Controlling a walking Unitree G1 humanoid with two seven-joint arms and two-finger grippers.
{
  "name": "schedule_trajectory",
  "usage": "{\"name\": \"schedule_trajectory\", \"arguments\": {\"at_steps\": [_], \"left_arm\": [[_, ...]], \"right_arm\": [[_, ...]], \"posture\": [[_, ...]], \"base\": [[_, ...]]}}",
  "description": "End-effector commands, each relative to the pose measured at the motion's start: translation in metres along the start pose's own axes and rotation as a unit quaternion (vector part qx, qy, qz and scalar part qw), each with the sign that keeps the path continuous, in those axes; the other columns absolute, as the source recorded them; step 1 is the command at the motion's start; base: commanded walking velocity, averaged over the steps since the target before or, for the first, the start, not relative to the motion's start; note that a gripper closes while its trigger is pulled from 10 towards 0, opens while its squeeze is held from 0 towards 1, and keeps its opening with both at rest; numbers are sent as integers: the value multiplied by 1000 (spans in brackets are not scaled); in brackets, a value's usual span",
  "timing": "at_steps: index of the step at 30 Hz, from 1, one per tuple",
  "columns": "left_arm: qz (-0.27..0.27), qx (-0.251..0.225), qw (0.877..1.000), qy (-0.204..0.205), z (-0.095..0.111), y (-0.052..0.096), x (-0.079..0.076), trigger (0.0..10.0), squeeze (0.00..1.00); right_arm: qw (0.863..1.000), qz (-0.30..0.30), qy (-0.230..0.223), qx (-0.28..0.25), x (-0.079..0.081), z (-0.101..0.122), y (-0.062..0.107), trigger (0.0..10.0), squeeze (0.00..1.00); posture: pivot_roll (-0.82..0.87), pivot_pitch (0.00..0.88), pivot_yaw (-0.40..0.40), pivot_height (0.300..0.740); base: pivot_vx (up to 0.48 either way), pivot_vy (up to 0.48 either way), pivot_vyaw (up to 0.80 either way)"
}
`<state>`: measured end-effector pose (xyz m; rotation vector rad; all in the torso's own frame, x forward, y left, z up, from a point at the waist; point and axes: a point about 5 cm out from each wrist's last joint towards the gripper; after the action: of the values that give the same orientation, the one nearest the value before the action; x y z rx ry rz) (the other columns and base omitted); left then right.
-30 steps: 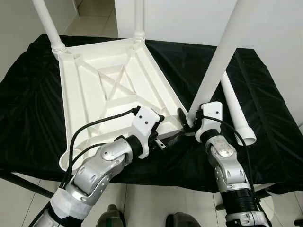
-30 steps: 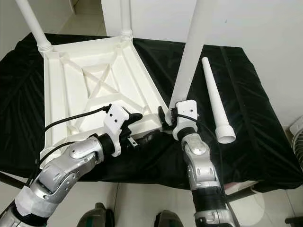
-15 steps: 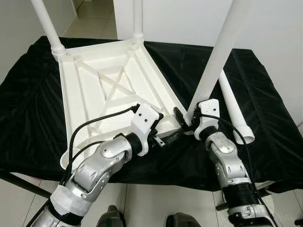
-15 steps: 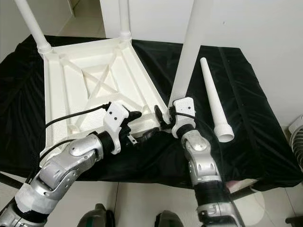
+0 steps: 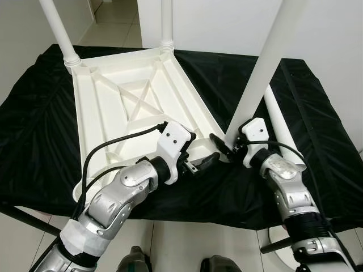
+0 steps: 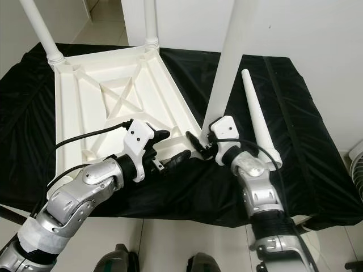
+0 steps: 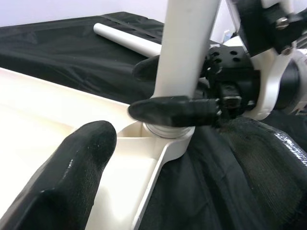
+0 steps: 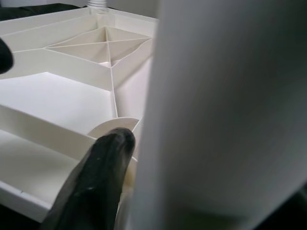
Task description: Building children table
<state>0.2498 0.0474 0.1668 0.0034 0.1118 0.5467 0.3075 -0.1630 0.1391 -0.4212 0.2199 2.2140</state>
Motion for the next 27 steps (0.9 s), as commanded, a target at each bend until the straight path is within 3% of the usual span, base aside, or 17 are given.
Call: {"name": "schedule_trajectory", "arguments": {"at_steps": [1, 4, 13, 14, 16, 19, 20, 23, 25, 27], "left_arm": [[-52, 7, 999, 0, 1, 2, -5, 10000, 0], [-50, 7, 999, 1, 1, 2, -4, 10000, 0], [-46, 5, 999, 5, 0, 4, -6, 10000, 0], [-47, 5, 999, 6, 0, 3, -7, 10000, 0], [-47, 5, 999, 6, 0, 3, -7, 10000, 0], [-48, 5, 999, 7, 0, 2, -9, 10000, 0], [-48, 5, 999, 7, 0, 2, -9, 10000, 0], [-47, 4, 999, 8, -1, 1, -9, 10000, 0], [-47, 2, 999, 9, -1, 0, -10, 10000, 0], [-47, 2, 999, 10, -1, 0, -10, 10000, 0]], "right_arm": [[1000, 21, -10, 1, 5, -4, 0, 0, 0], [1000, 22, -12, 2, 6, -5, 0, 0, 0], [997, -57, -55, 11, 6, -10, -1, 0, 0], [988, -128, -78, 23, 7, -10, -5, 0, 0], [983, -155, -89, 29, 7, -10, -6, 0, 0], [963, -249, -90, 51, 6, -10, -7, 0, 0], [963, -249, -90, 51, 6, -10, -7, 0, 0], [928, -349, -106, 81, 8, -13, -5, 0, 0], [913, -379, -120, 90, 12, -14, -5, 0, 0], [908, -390, -126, 90, 15, -14, -6, 0, 0]], "posture": [[21, 45, 37, 740], [22, 44, 36, 740], [25, 40, 34, 740], [20, 41, 37, 740], [20, 41, 37, 740], [14, 51, 35, 740], [14, 51, 35, 740], [12, 52, 34, 740], [9, 57, 34, 740], [9, 57, 34, 740]], "base": [[0, 0, 0], [0, 0, 0], [0, 0, 0], [0, 0, 0], [0, 0, 0], [0, 0, 0], [0, 0, 0], [0, 0, 0], [0, 0, 0], [0, 0, 0]]}}
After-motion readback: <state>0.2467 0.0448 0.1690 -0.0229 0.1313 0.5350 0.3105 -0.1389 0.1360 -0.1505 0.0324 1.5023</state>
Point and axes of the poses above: a point about 5 cm out from each wrist's last joint towards the gripper, its own y axis pointing back from the gripper into the wrist, its own z axis along the axis of the wrist's last joint, x = y × z, and after that the axes turned 6 degrees about y, right-handed
